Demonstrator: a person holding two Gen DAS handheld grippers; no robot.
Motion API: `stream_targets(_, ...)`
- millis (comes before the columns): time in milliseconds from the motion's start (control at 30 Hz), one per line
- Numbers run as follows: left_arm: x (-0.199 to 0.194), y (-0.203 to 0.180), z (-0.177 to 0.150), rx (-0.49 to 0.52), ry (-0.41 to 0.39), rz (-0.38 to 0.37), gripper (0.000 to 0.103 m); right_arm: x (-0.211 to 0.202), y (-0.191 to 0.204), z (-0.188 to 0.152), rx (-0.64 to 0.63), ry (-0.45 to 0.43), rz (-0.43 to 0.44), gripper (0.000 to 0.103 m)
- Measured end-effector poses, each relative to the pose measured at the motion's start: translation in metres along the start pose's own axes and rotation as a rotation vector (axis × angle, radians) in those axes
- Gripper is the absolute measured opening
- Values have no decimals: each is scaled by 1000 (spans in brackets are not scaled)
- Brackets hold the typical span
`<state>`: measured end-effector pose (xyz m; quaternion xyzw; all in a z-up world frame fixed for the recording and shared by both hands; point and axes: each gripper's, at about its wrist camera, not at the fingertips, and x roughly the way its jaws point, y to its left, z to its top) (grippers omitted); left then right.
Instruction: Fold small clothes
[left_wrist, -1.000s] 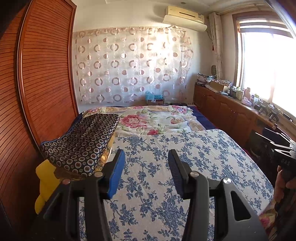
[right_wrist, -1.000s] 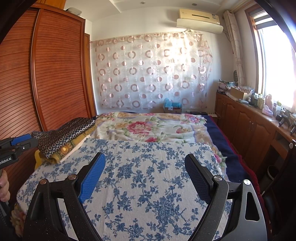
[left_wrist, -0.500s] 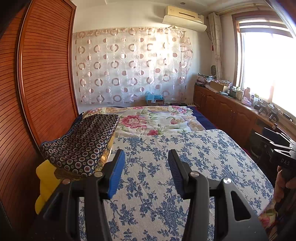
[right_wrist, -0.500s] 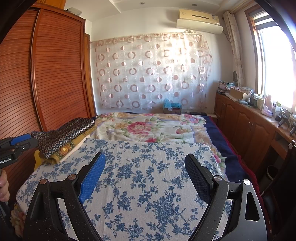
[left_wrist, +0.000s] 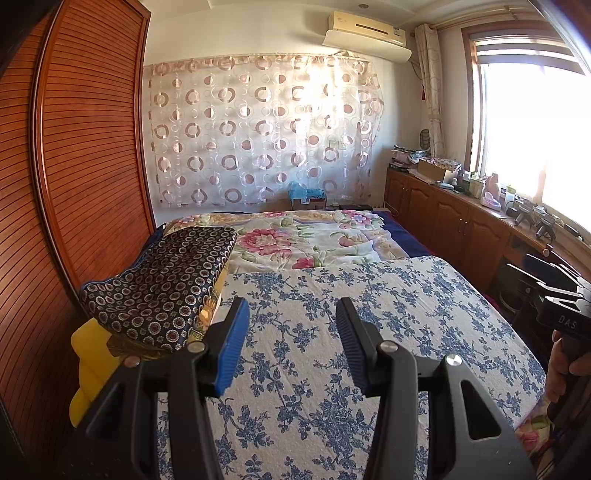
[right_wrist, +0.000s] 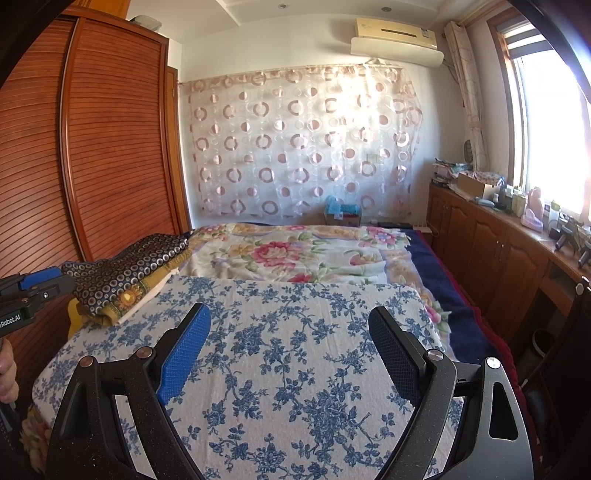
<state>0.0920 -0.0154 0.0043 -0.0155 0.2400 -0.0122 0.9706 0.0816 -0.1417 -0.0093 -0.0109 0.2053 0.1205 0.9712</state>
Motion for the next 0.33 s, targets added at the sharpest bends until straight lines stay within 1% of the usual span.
stream_targets(333,0,0,1,-1,3,-6,48,0,0,0,0,1,0,89)
